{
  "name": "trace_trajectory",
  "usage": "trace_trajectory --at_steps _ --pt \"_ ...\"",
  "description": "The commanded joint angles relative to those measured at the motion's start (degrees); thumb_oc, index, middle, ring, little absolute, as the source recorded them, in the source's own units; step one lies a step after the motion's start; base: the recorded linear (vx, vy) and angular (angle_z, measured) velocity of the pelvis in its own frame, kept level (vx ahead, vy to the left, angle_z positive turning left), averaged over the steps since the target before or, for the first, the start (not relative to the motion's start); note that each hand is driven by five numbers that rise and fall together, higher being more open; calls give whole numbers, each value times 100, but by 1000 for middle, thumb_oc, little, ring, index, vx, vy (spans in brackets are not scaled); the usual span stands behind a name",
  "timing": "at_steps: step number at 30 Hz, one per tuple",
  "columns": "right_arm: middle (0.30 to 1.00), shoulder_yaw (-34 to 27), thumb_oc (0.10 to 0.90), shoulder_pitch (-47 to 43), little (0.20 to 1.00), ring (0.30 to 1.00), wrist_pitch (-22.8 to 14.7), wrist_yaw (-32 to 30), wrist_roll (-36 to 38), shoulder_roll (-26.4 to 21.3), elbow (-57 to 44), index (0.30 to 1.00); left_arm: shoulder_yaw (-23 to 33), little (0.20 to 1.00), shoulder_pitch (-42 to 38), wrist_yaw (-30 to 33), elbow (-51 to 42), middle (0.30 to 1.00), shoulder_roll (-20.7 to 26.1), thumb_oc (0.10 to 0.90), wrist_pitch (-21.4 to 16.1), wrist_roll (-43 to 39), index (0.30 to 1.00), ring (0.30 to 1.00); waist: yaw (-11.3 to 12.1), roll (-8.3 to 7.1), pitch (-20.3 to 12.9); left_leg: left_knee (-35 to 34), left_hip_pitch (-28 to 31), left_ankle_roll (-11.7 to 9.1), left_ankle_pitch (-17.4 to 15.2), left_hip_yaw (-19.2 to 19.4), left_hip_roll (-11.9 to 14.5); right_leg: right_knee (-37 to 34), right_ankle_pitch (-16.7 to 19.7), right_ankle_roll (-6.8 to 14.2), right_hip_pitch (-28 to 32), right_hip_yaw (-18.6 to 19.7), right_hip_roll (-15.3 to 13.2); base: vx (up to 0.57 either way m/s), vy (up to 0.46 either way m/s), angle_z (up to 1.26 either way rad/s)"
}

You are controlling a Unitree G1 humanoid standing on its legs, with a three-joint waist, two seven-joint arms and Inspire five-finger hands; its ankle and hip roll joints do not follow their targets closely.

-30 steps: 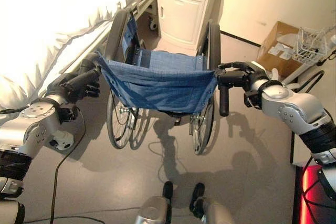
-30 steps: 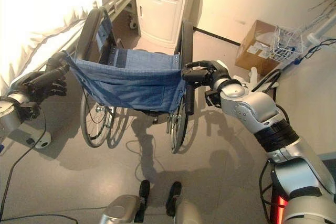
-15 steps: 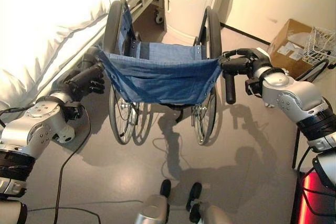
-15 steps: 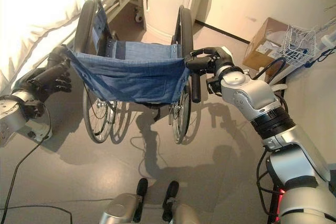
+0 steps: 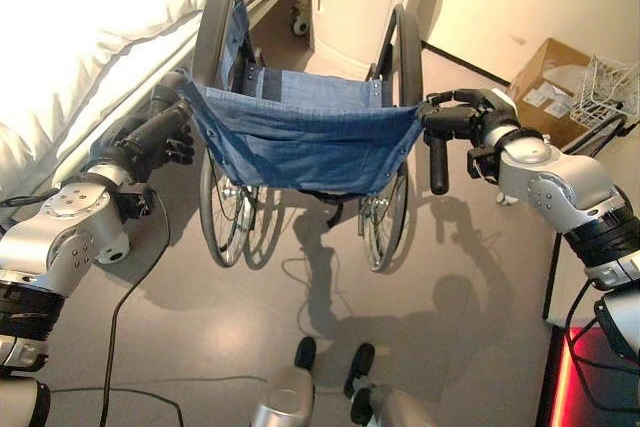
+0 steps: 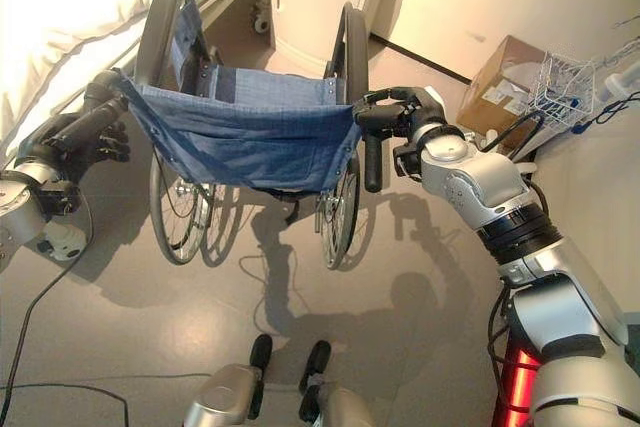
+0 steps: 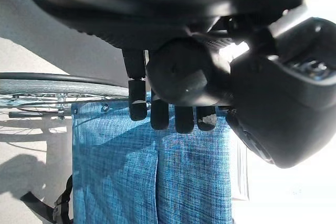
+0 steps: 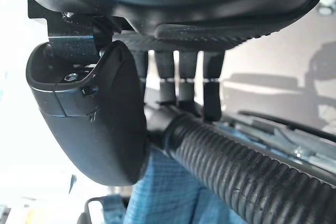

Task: Push the wheelchair next to the bed

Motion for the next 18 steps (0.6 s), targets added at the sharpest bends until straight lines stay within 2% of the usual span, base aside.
trace_trajectory --at_steps 1,9,18 --pt "900 368 800 -107 900 900 -483 -20 197 319 -650 900 364 900 -691 -18 -408 900 -80 800 -661 -78 900 900 -138 155 -93 286 -280 -399 -70 -389 112 -246 313 487 528 -260 -200 0 0 0" --pt "900 142 800 18 900 900 -573 -171 249 72 -838 900 634 900 -476 122 -477 900 30 800 -682 47 900 900 -163 206 -215 95 -117 -440 -23 -350 151 -299 272 480 638 -306 -184 -2 0 0" --pt "900 -520 800 414 900 900 -556 -437 43 -652 -1236 900 1554 900 220 241 -758 900 368 800 -808 183 900 900 -190 268 -446 -48 75 -491 -17 -308 179 -352 168 453 802 -348 -172 8 -1 0"
